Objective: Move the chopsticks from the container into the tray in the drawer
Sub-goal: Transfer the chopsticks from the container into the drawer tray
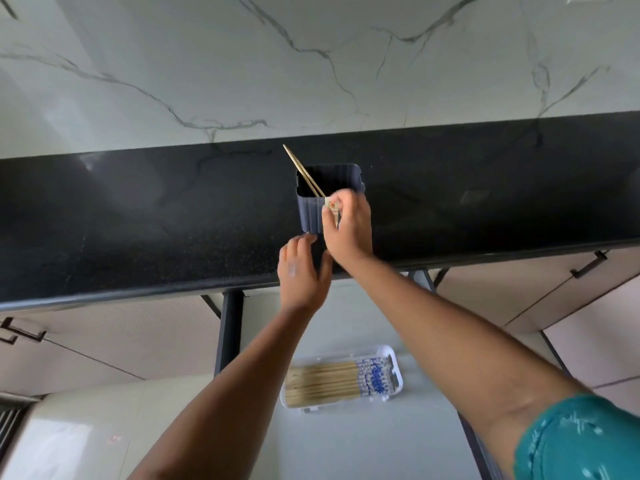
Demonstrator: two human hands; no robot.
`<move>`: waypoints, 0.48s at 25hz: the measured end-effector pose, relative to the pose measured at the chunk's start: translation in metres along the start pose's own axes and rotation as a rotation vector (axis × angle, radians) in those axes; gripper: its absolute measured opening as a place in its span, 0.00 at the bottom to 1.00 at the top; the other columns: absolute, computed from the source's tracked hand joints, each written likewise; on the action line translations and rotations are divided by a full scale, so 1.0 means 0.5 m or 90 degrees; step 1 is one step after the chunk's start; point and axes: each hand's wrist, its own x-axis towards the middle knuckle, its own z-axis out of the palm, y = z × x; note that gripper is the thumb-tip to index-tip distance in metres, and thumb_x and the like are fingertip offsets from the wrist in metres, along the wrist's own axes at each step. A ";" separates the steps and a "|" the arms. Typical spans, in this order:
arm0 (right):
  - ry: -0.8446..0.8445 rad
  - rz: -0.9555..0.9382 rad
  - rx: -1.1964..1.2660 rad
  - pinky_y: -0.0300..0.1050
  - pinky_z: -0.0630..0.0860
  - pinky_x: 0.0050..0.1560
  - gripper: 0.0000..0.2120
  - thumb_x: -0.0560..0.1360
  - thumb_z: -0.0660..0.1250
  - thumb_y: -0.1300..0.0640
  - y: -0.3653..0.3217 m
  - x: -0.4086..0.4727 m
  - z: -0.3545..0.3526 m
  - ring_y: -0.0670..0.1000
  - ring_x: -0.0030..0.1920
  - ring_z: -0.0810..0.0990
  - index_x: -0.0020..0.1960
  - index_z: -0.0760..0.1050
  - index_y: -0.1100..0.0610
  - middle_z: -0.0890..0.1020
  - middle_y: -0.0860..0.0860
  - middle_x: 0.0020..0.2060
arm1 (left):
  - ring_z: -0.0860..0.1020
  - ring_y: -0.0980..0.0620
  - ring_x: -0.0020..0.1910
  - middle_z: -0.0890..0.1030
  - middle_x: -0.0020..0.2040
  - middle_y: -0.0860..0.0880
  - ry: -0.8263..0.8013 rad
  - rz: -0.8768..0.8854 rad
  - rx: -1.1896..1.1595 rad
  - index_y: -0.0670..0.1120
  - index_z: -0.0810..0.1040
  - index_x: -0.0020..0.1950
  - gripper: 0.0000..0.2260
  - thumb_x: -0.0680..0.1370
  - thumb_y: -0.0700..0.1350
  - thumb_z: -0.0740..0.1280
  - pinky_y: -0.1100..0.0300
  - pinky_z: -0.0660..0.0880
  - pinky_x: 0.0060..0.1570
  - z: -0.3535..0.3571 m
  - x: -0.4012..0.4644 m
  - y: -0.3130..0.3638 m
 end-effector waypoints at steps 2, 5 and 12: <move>-0.099 0.011 -0.051 0.46 0.72 0.52 0.09 0.75 0.66 0.57 -0.028 0.123 0.031 0.56 0.54 0.77 0.53 0.77 0.60 0.79 0.56 0.53 | 0.72 0.45 0.60 0.76 0.60 0.44 -0.029 0.008 0.024 0.43 0.72 0.64 0.20 0.77 0.53 0.61 0.53 0.68 0.59 -0.015 0.086 0.021; -0.412 0.111 -0.334 0.41 0.70 0.43 0.15 0.76 0.67 0.53 -0.029 0.262 0.101 0.56 0.50 0.80 0.58 0.78 0.60 0.80 0.56 0.52 | 0.67 0.44 0.66 0.72 0.66 0.44 -0.103 -0.080 0.010 0.44 0.67 0.69 0.21 0.78 0.51 0.62 0.51 0.66 0.62 -0.023 0.181 0.012; -0.693 0.162 -0.590 0.48 0.73 0.42 0.08 0.77 0.62 0.58 0.046 0.316 0.167 0.57 0.43 0.77 0.51 0.75 0.61 0.76 0.57 0.48 | 0.73 0.48 0.61 0.79 0.59 0.48 -0.031 -0.095 -0.058 0.46 0.74 0.61 0.14 0.77 0.49 0.64 0.60 0.68 0.55 -0.007 0.210 -0.033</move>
